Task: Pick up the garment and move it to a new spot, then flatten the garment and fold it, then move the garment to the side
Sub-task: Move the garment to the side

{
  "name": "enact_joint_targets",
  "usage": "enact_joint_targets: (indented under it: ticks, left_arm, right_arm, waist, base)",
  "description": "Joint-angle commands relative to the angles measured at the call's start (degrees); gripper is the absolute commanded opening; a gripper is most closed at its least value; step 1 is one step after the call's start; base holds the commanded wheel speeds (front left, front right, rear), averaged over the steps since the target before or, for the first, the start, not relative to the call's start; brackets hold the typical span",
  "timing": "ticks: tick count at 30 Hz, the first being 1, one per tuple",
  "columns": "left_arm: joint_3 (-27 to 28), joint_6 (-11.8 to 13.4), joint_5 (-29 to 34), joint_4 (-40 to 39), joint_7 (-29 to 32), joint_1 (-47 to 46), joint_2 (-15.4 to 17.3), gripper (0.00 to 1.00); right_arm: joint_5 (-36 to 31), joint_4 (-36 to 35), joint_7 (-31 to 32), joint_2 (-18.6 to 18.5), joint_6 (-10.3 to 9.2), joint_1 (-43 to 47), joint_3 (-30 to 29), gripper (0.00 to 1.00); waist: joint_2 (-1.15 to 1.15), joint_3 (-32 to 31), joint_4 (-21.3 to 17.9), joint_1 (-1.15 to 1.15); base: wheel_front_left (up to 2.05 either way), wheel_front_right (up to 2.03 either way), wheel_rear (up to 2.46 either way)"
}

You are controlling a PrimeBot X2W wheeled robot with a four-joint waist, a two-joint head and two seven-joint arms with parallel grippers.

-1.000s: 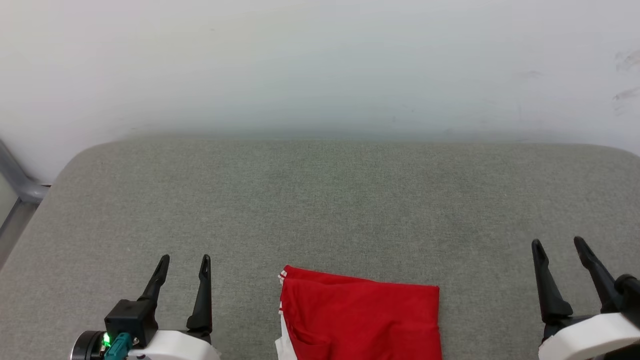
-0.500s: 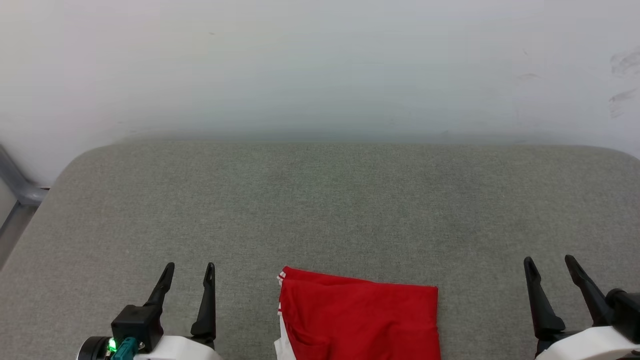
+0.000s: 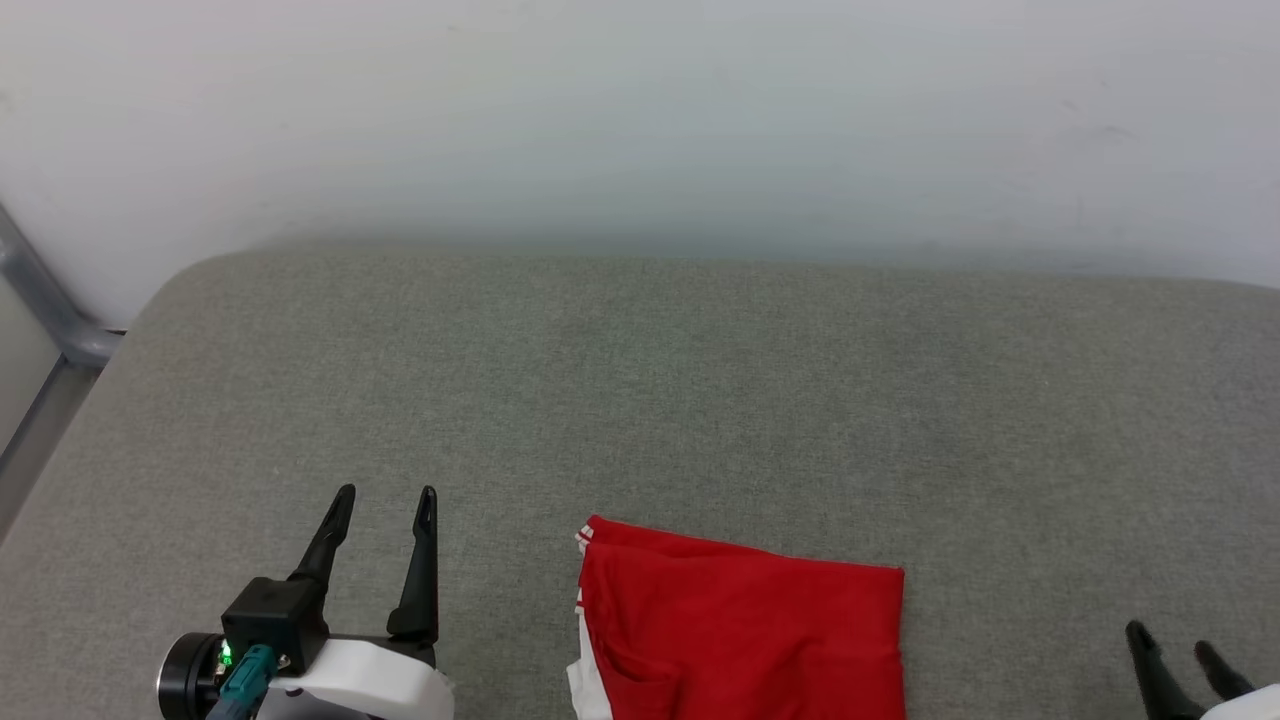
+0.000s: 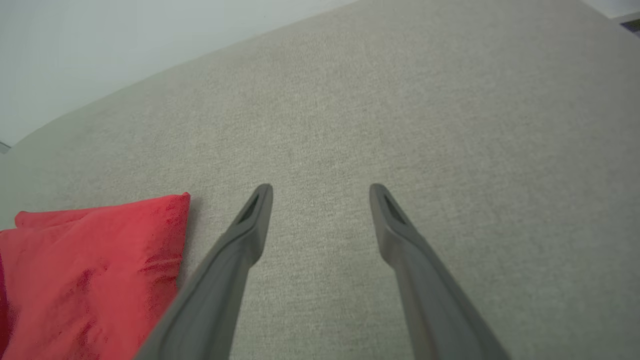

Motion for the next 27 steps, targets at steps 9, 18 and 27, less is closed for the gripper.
enact_joint_targets:
  ticks: [9,18,27]
  left_arm:
    - [0.7,-1.5,1.4,-0.7,-0.3,-2.6,-1.4,1.0]
    - [1.7,-3.2,2.2,0.1,-0.3,-5.1,-2.7,1.0]
    - [3.3,-4.9,3.4,0.9,-0.2,-6.4,-4.0,1.0]
  right_arm:
    - [11.9,5.2,14.8,1.1,-0.03,-2.4,7.3,1.0]
    - [20.4,9.8,19.5,1.9,-0.03,-6.3,14.5,1.0]
    - [22.4,14.5,18.5,1.1,-0.06,-10.8,18.9,0.0]
  waist:
    - [0.0,4.5,2.5,0.0]
    - [0.0,8.6,4.6,0.0]
    - [0.0,10.9,5.5,0.0]
  base:
    - [0.0,0.0,0.0]
    - [0.0,0.0,0.0]
    - [0.0,0.0,0.0]
